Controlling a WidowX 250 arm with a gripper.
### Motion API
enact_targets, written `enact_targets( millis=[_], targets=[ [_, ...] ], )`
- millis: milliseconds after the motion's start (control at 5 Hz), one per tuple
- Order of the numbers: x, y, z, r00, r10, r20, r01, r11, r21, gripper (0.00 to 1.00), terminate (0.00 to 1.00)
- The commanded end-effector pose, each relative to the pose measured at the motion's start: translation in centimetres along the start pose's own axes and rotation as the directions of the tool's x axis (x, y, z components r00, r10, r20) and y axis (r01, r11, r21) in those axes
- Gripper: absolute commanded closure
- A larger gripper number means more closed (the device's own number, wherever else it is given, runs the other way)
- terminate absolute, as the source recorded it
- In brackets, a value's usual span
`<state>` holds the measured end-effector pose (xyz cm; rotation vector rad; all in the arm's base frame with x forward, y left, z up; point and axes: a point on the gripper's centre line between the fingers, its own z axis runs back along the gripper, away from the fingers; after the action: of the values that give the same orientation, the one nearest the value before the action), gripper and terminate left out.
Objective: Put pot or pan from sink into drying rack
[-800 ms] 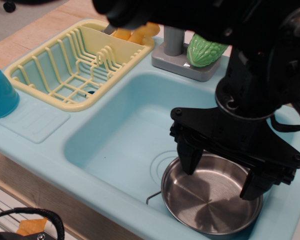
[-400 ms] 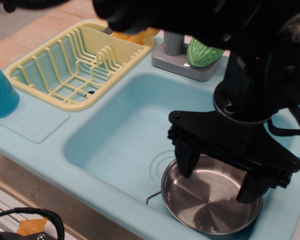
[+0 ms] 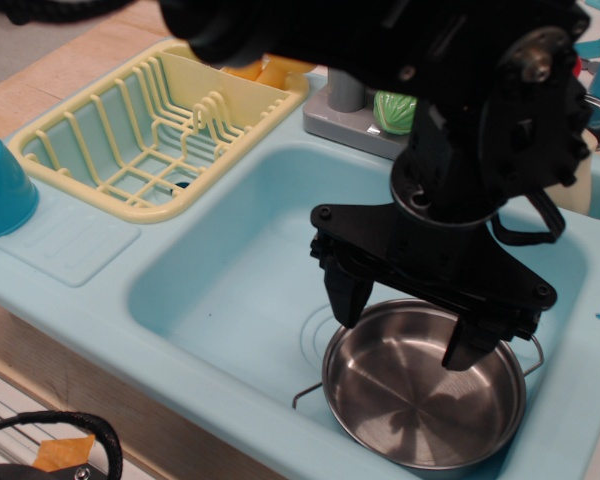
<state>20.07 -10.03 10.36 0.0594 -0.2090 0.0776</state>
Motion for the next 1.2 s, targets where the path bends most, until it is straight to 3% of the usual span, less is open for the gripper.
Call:
enact_targets(
  millis=[0,600,800,1000],
  targets=[
    [0.7,1.6,-1.4,1.0,0.009,0.005,-0.009,0.999,-0.033,0.0,0.0],
    [0.1,3.1,-4.5,0.999,0.019,-0.039,-0.023,0.995,-0.099,0.0,0.0],
    [0.0,3.0,-4.4,0.999,0.025,-0.04,-0.028,0.995,-0.096,1.0,0.0],
    [0.0,2.8,-4.4,0.999,0.022,-0.049,-0.026,0.994,-0.102,1.0,0.0]
  ],
)
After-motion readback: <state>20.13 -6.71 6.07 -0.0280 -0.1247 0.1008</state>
